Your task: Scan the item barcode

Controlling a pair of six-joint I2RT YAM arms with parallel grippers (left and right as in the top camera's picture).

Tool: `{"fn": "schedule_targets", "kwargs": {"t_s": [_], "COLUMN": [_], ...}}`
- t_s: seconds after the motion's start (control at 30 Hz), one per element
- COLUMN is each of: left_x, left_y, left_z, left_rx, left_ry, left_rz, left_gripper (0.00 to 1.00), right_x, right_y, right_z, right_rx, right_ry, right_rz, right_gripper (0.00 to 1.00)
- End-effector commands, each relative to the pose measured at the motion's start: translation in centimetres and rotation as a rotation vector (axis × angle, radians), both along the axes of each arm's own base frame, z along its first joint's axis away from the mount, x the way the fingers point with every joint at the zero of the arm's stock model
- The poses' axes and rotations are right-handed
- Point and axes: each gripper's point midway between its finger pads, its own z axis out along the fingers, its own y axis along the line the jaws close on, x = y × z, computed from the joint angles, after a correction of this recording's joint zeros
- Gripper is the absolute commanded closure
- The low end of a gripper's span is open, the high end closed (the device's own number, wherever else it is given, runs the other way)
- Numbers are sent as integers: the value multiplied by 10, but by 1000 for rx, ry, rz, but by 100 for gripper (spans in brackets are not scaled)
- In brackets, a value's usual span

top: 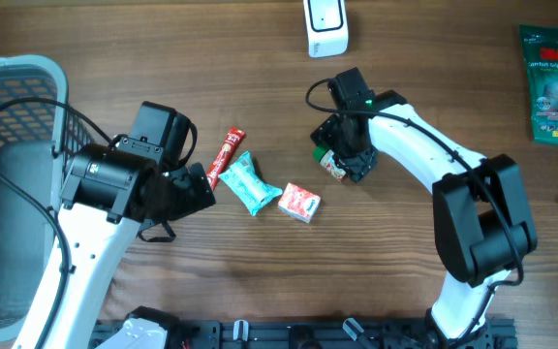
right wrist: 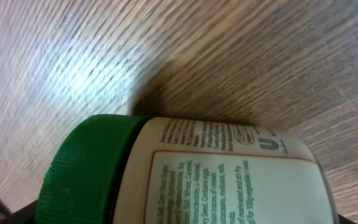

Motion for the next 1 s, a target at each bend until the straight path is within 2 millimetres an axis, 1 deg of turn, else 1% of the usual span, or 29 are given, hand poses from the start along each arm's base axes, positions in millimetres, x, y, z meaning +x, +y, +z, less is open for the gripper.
{"fn": "schedule_targets", "kwargs": {"t_s": [0.0,0.1,0.17,0.2,0.23,0.27,0.3,0.33,0.4,0.5,0.6,0.63,0.7,0.77,0.83,0.97], "left_x": [-1,0,-1,-1,-1,-1,0,0,0,0,0,0,0,0,0,0], "left_y": [0,0,0,0,0,0,0,0,0,0,0,0,0,0,0,0], "left_z": [2,2,2,2,2,2,2,2,2,2,2,2,2,2,2,2], "left_rx": [-5,-5,-5,-5,-5,-5,-5,-5,-5,-5,-5,-5,-5,-5,-5,-5], "left_ry": [-8,-8,-8,-8,-8,-8,-8,-9,-9,-9,-8,-9,-8,-9,-9,-8], "left_rz": [-13,-13,-13,-13,-13,-13,-13,-13,-13,-13,-13,-13,-13,-13,-13,-13], "left_gripper": [0,0,0,0,0,0,0,0,0,0,0,0,0,0,0,0], "right_x": [-5,1,9,14,26,33,48,58,70,83,85,83,79,75,73,68], "right_y": [2,-2,-6,-11,-20,-26,-41,-53,-60,-55,-54,-55,-55,-55,-55,-50], "right_z": [2,14,25,28,33,34,37,40,45,49,42,36,20,11,5,3], "right_rx": [48,57,32,-7,-85,-132,-246,-328,-391,-385,-383,-385,-389,-393,-395,-388], "right_ry": [-6,-56,-124,-154,-213,-241,-288,-319,-364,-430,-442,-427,-385,-355,-338,-324], "right_rz": [184,294,424,452,483,490,472,448,423,407,404,409,422,431,439,453], "right_gripper": [19,21,21,21,21,21,21,21,19,13,12,12,6,5,0,1]}}
